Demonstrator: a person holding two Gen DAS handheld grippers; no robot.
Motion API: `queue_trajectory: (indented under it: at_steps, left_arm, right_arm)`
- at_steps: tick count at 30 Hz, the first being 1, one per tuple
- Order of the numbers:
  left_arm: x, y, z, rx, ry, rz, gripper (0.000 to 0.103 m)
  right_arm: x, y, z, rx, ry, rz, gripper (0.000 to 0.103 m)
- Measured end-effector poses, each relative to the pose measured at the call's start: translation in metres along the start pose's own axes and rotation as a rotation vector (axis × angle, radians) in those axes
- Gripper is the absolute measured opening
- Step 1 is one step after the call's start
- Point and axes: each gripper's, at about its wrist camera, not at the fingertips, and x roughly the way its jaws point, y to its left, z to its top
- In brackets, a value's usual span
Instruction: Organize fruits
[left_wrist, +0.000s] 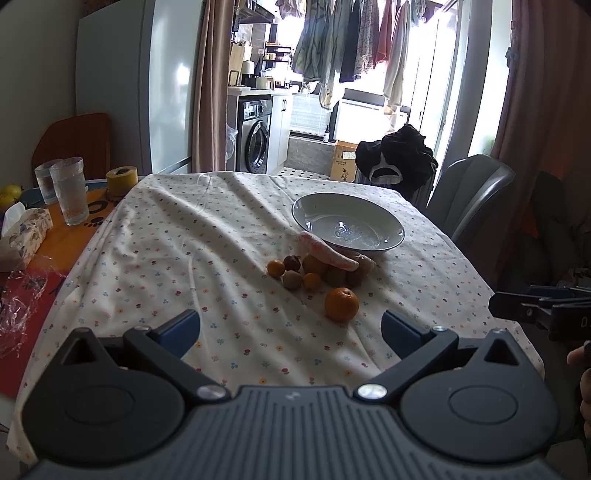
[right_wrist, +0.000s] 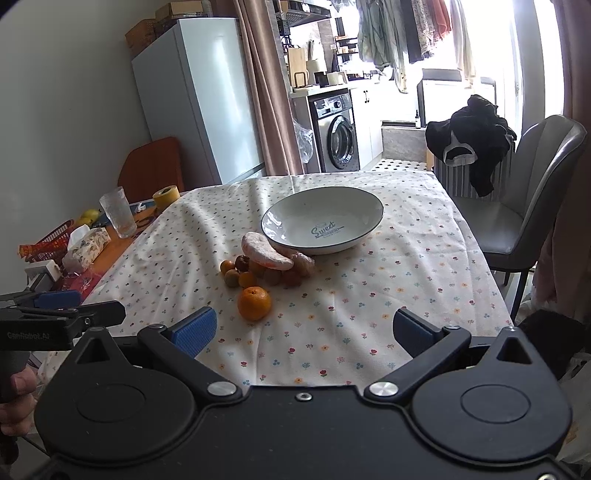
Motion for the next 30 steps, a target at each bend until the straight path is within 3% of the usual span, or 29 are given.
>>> queue_trajectory:
  at_steps: [30]
  left_arm:
    - [-0.0004, -0.0039, -0.0014, 0.007, -0.009, 0.009, 0.103]
  right_arm:
    - [-0.0026, 0.0039, 0.0015, -0.029, -0.011, -0.005, 0.103]
